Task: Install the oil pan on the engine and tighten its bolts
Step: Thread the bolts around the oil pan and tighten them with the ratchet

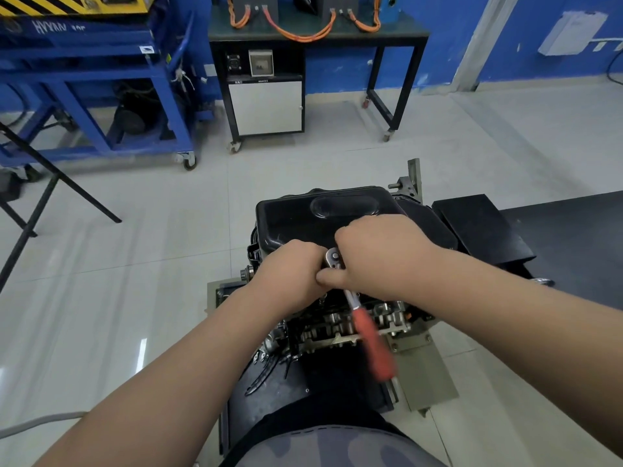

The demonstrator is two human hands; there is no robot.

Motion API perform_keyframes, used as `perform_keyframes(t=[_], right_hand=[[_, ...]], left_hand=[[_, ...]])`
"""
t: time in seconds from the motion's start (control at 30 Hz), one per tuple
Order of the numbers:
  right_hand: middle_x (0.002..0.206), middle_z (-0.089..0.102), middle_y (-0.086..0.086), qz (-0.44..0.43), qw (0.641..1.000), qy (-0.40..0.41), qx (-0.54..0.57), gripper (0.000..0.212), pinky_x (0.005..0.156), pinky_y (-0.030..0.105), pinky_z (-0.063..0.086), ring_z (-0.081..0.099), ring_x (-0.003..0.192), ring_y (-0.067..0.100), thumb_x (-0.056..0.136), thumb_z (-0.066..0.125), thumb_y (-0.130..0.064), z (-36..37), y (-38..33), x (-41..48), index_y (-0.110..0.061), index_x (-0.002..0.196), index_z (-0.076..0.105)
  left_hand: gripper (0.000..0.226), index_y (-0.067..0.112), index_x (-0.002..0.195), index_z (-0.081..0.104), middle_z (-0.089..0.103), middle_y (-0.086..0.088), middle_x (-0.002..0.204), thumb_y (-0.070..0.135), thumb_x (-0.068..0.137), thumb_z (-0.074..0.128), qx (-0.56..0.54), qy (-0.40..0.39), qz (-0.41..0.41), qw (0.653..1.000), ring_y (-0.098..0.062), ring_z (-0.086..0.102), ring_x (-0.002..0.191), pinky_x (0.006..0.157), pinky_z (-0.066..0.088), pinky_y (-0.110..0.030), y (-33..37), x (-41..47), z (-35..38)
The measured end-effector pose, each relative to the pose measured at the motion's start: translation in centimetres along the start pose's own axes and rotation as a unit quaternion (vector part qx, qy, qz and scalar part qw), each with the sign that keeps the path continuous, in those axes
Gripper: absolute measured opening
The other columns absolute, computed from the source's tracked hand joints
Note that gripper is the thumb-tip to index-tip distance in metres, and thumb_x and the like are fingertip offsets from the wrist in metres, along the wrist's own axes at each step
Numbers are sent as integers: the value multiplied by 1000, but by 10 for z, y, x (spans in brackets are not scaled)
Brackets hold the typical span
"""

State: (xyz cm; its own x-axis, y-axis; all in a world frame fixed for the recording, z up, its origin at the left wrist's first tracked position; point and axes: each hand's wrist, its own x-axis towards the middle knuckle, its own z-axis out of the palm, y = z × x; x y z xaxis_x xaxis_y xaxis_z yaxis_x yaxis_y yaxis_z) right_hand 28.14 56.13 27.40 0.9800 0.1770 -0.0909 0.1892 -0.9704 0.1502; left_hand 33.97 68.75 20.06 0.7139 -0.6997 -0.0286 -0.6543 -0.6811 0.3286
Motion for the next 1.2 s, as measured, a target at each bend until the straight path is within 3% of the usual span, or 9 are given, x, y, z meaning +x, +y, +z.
perform_keyframes(t=[0.17, 0.23, 0.37, 0.6, 0.77, 0.83, 0.97, 1.07, 1.2], right_hand=[[106, 50, -3, -128, 991, 10, -36, 28, 79, 33, 37, 48, 100, 19, 85, 55, -36, -5, 14, 3, -23, 109, 52], [102, 53, -2, -119, 992, 29, -42, 26, 78, 33, 36, 51, 96, 20, 85, 53, -42, -5, 12, 4, -22, 102, 55], [70, 54, -2, -9, 1000, 2, -2, 48, 54, 29, 36, 54, 65, 19, 79, 46, -64, -1, 5, 3, -18, 64, 49], [105, 51, -2, -124, 992, 7, -39, 29, 82, 35, 41, 48, 99, 19, 83, 54, -41, -8, 17, 5, -23, 106, 55], [65, 48, -5, -3, 1000, 13, -12, 43, 52, 28, 30, 50, 59, 17, 78, 46, -58, 1, 2, 2, -18, 62, 48], [75, 50, -5, -28, 1000, 2, 0, 36, 53, 29, 33, 51, 68, 18, 80, 49, -55, 0, 3, 1, -19, 73, 53], [107, 49, -2, -128, 990, 11, -51, 29, 81, 32, 39, 45, 100, 19, 84, 55, -34, -3, 14, 4, -22, 110, 52], [99, 53, -1, -115, 990, 32, -68, 27, 76, 33, 36, 48, 95, 21, 84, 52, -44, -2, 9, 3, -21, 97, 55], [67, 48, -4, 7, 1000, -11, -8, 46, 54, 29, 31, 49, 66, 18, 80, 45, -60, 1, 0, 0, -18, 62, 44]], left_hand=[[34, 23, 54, 37, 49, 3, 53, 40, 79, 53, -11, 23, 20, 999, -17, 46, 52, 42, 25, -26, -2, 0, 2], [35, 25, 55, 36, 49, 5, 55, 44, 80, 51, -11, 23, 12, 1000, -16, 46, 54, 44, 28, -25, -3, 0, 2], [30, 21, 53, 35, 44, 4, 51, 33, 78, 47, 10, 6, -4, 1000, -15, 41, 51, 43, 23, -24, -1, 0, 2], [31, 24, 56, 35, 48, 3, 54, 39, 78, 49, -15, 26, 24, 999, -19, 47, 54, 42, 24, -25, -2, -2, 4], [27, 22, 53, 33, 43, 3, 51, 27, 75, 48, -2, 13, 2, 1000, -20, 44, 54, 42, 23, -24, 0, 0, 3], [32, 22, 52, 33, 43, 3, 50, 31, 77, 51, -7, 8, 11, 1000, -20, 45, 54, 41, 22, -24, 1, 1, 3], [36, 22, 54, 36, 44, 4, 50, 40, 80, 52, -1, 26, 13, 1000, -20, 47, 52, 41, 23, -25, 0, 1, 4], [35, 23, 54, 35, 43, 5, 52, 41, 80, 50, -2, 20, 1, 1000, -18, 44, 53, 43, 25, -25, -1, 1, 3], [28, 21, 53, 33, 42, 4, 51, 29, 75, 49, 7, -3, 5, 1000, -21, 43, 53, 42, 24, -24, -1, 1, 1]])
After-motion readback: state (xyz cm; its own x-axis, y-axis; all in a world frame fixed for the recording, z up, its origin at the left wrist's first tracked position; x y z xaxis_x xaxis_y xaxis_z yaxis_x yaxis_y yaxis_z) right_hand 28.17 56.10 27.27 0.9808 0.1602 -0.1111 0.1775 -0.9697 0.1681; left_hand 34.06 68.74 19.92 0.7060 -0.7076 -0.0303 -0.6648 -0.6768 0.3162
